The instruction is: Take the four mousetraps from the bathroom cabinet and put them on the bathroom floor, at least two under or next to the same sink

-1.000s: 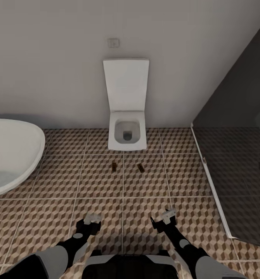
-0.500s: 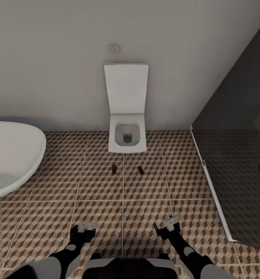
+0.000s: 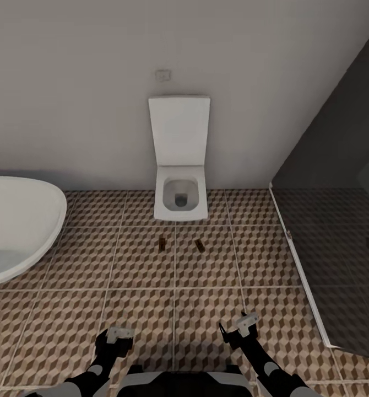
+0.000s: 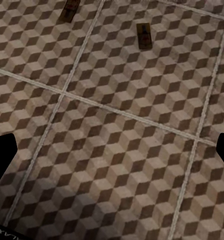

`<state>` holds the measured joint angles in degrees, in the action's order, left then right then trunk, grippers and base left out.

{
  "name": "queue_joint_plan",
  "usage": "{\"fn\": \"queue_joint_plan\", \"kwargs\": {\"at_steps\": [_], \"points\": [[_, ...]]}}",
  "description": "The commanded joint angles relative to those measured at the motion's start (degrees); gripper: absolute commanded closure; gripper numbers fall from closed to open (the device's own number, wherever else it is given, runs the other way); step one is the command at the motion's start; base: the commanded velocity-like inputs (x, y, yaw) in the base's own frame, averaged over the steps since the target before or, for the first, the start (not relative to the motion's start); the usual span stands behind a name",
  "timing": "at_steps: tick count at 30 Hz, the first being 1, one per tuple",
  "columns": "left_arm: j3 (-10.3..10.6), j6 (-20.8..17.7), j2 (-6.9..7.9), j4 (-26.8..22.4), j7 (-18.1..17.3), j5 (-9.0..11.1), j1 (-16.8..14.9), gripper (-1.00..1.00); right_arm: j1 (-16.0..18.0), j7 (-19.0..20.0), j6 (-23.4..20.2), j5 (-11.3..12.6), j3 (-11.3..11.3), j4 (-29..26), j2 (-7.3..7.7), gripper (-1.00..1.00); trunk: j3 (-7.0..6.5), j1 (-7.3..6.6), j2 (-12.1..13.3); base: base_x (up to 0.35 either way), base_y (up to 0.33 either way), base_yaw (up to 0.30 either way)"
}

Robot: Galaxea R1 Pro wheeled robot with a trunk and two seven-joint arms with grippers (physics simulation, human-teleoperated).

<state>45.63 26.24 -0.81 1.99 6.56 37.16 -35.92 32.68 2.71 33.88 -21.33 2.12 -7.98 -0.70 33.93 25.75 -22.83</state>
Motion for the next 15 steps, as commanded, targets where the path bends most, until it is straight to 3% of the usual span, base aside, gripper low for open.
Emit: {"fn": "queue_joint_plan", "kwargs": {"at_steps": [1,15], "points": [[0.4,0.4,-0.07,0.2,0.3,-0.1,0.1,-1.0,0.0,0.3,0.2,0.0,0.3,0.0,0.0,-1.0,0.02,0.03,-0.1,0.0,0.0,-0.017],[0.4,0.7,-0.36,0.3,0.4,0.0,2.5,-1.0,-1.6,0.2,0.3,0.1,0.3,0.0,0.0,-1.0,-0.13,0.03,-0.1,0.0,0.0,-0.003]]}}
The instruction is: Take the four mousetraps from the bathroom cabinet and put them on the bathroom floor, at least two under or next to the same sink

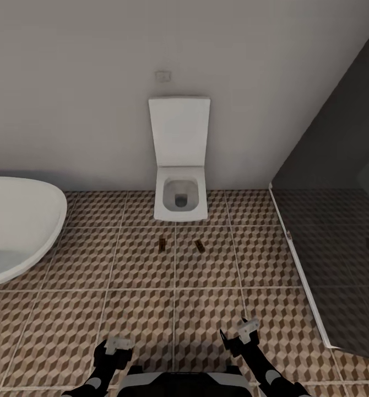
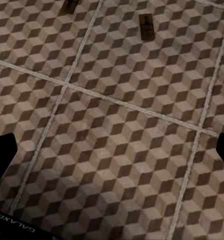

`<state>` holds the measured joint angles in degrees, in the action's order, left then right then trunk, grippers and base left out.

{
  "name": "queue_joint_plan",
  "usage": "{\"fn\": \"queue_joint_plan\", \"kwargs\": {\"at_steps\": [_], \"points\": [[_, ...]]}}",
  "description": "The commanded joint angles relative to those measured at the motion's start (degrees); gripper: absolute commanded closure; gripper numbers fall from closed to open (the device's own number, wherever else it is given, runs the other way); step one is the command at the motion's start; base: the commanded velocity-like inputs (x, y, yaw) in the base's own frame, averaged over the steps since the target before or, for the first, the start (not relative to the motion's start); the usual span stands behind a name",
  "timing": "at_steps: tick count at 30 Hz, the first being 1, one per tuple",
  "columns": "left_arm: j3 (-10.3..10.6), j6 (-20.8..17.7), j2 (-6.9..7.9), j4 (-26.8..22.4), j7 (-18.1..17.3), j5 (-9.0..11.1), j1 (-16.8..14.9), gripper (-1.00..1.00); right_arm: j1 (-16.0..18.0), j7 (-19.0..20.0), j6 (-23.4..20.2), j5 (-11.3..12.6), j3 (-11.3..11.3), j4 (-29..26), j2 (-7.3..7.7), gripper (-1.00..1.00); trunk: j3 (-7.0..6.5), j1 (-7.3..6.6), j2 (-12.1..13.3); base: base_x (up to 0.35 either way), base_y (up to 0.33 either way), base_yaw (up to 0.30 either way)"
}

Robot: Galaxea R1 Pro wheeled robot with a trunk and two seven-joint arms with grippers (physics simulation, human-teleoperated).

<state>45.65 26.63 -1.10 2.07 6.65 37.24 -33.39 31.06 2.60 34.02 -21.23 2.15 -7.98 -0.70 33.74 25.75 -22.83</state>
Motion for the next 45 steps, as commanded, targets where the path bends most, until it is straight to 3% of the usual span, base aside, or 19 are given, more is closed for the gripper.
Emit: {"fn": "queue_joint_plan", "kwargs": {"at_steps": [1,29,34,45], "points": [[0.4,0.3,-0.08,0.2,0.3,-0.1,0.0,-1.0,0.0,0.3,0.2,0.0,0.2,0.0,0.0,-1.0,0.0,0.03,-0.1,0.0,0.0,0.0],[0.4,0.3,-0.13,0.2,0.6,0.0,1.2,-1.0,-1.0,0.1,0.1,0.0,0.3,0.1,0.75,-1.0,-2.52,0.03,-0.1,0.0,0.0,0.0],[0.4,0.2,-0.21,0.2,0.7,0.0,2.4,-1.0,-1.3,0.2,0.1,0.0,0.2,0.2,0.78,-1.0,-2.99,0.03,-0.1,0.0,0.0,0.0],[0.2,0.1,-0.13,0.2,0.8,0.0,7.3,-1.0,-5.2,0.1,0.1,0.1,0.3,0.2,0.85,-1.0,-4.01,0.03,-0.1,0.0,0.0,0.0]]}}
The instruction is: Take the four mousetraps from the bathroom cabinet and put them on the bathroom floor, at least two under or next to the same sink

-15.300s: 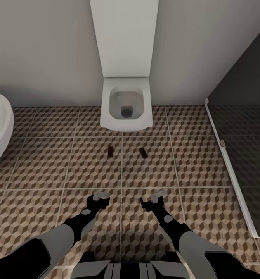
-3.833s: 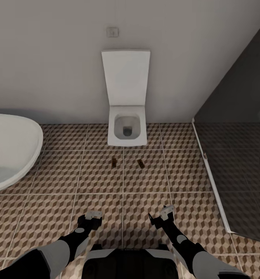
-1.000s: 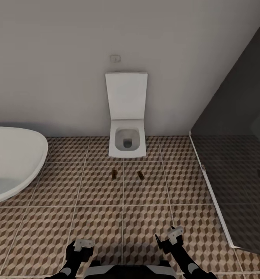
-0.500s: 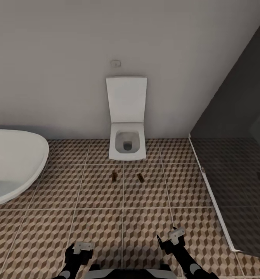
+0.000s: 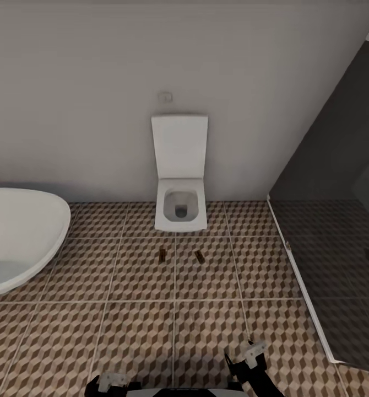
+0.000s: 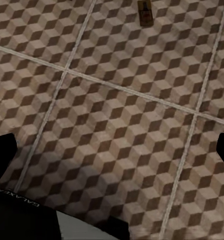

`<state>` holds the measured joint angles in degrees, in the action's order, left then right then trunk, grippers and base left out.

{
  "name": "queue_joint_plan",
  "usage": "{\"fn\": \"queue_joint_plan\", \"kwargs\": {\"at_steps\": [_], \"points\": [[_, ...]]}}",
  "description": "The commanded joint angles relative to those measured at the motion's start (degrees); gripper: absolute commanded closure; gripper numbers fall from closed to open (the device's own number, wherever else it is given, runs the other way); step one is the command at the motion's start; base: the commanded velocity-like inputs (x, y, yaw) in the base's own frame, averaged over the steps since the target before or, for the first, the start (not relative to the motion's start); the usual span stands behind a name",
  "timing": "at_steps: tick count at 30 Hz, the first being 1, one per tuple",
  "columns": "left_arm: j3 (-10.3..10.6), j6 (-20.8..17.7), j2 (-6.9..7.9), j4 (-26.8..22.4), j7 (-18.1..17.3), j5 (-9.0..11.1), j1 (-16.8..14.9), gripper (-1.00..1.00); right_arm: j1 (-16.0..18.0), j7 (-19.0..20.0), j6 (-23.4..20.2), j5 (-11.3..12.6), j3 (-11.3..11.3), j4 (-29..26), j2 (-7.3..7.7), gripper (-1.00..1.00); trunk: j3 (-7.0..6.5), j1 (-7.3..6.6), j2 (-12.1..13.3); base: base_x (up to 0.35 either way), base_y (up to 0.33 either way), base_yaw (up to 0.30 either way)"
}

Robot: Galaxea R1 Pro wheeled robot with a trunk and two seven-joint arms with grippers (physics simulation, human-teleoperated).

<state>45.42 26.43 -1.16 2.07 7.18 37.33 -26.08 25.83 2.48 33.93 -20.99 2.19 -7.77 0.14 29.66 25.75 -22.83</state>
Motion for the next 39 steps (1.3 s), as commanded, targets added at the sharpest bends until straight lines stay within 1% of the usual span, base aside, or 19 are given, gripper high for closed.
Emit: {"fn": "queue_joint_plan", "kwargs": {"at_steps": [1,4,7,10,11,13,14,15,17,22,27,31,34,39], "points": [[0.4,0.3,-0.01,0.2,0.3,-0.1,0.7,-1.0,-0.7,0.3,0.2,-0.1,0.3,0.0,0.0,-1.0,-0.03,0.03,-0.1,0.0,0.0,0.0],[0.3,0.3,0.16,0.2,0.3,-0.1,3.5,-1.0,-2.8,0.2,0.2,-0.1,0.3,0.1,0.1,-1.0,-0.31,0.03,-0.1,0.0,0.0,0.0],[0.2,0.3,0.27,0.2,0.5,0.0,5.1,-1.0,-4.0,0.2,0.2,0.0,0.3,0.1,0.16,-1.0,-0.57,0.03,-0.1,0.0,0.0,0.0],[0.1,0.4,0.83,0.2,1.5,0.6,6.5,-1.0,-5.8,0.2,0.1,0.1,0.4,0.1,0.19,-1.0,-0.81,0.03,-0.1,0.0,0.0,0.0],[0.1,0.5,1.32,0.2,2.1,1.3,7.4,-1.0,-7.0,0.2,0.1,0.1,0.4,0.1,0.2,-1.0,-0.9,0.03,-0.1,0.0,0.0,0.0],[0.1,0.5,1.54,0.2,2.2,2.2,7.8,-1.0,-8.0,0.2,0.1,0.1,0.4,0.2,0.16,-1.0,-1.06,0.03,-0.1,0.0,0.0,0.0],[0.1,0.5,1.59,0.2,2.3,2.5,7.9,-1.0,-8.3,0.2,0.1,0.1,0.4,0.2,0.15,-1.0,-1.15,0.03,-0.1,0.0,0.0,0.0],[0.1,0.5,1.68,0.2,2.3,3.8,8.2,-1.0,-9.1,0.2,0.1,0.1,0.4,0.2,0.14,-1.0,-1.24,0.03,-0.1,0.0,0.0,0.0],[0.1,0.5,1.77,0.2,2.4,4.8,8.3,-1.0,-9.6,0.2,0.2,0.1,0.4,0.2,0.13,-1.0,-1.42,0.03,-0.1,0.0,0.0,0.0],[0.1,0.5,1.84,0.2,2.4,5.8,8.5,-1.0,-10.2,0.2,0.1,0.2,0.5,0.2,0.12,-1.0,-1.87,0.03,-0.1,0.0,0.0,0.0],[0.1,0.5,1.86,0.2,2.4,6.1,8.5,-1.0,-11.1,0.2,0.1,0.2,0.8,0.2,0.08,-1.0,-2.32,0.03,-0.1,0.0,0.0,0.0],[0.1,0.5,1.87,0.2,2.4,6.1,8.6,-1.0,-11.5,0.2,0.0,0.2,1.6,0.3,0.05,-1.0,-2.69,0.03,-0.1,0.0,0.0,0.0],[0.1,0.5,1.87,0.2,2.4,6.2,8.6,-1.0,-12.0,0.2,0.0,0.3,2.5,1.6,-0.02,-1.0,-2.96,0.03,-0.1,0.0,0.0,0.0],[0.2,0.4,1.86,0.2,2.5,6.2,8.7,-1.0,-12.3,0.2,0.0,0.3,2.8,2.6,-0.03,-1.0,-3.42,0.03,-0.1,0.0,0.0,0.0]]}}
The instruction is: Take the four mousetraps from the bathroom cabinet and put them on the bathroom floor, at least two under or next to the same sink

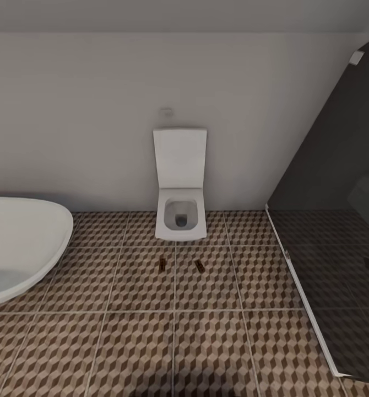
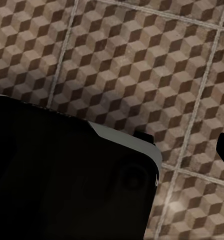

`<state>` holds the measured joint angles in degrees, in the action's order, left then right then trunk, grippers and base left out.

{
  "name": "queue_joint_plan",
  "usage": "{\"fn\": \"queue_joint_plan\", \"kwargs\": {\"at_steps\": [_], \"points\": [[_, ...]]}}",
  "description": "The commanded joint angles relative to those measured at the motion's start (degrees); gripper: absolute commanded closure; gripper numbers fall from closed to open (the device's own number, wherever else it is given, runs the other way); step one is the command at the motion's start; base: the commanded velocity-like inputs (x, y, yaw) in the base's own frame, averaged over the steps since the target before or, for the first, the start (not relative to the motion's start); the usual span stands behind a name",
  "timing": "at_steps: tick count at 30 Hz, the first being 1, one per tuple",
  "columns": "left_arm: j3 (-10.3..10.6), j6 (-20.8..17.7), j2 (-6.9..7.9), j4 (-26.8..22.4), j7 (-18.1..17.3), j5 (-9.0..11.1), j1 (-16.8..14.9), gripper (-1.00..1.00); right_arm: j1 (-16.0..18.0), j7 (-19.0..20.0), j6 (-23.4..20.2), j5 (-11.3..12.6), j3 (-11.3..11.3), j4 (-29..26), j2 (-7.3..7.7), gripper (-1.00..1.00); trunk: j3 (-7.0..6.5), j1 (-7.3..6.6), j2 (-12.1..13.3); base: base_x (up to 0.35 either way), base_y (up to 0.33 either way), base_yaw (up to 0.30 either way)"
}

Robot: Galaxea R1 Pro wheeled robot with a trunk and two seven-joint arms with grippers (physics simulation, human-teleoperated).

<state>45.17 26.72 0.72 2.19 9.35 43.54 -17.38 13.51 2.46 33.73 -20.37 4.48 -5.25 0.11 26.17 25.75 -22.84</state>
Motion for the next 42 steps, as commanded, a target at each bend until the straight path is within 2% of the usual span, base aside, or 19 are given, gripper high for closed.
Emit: {"fn": "queue_joint_plan", "kwargs": {"at_steps": [1,12,42], "points": [[0.4,0.1,-0.05,0.1,0.3,0.0,0.1,-1.0,0.0,0.3,0.2,-0.3,0.6,0.1,0.01,-1.0,-0.02,0.03,-0.1,0.0,0.0,0.0],[0.4,0.1,-0.05,0.1,0.3,0.0,1.6,-1.0,-0.2,0.3,0.2,-0.3,2.0,1.3,-0.01,-1.0,-1.03,0.03,-0.1,0.0,0.0,0.0],[0.4,0.0,-0.02,0.1,0.3,0.0,3.8,-1.0,-0.3,0.3,0.2,-0.3,2.2,1.6,0.05,-1.0,-3.81,0.03,-0.1,0.0,0.0,0.0]]}}
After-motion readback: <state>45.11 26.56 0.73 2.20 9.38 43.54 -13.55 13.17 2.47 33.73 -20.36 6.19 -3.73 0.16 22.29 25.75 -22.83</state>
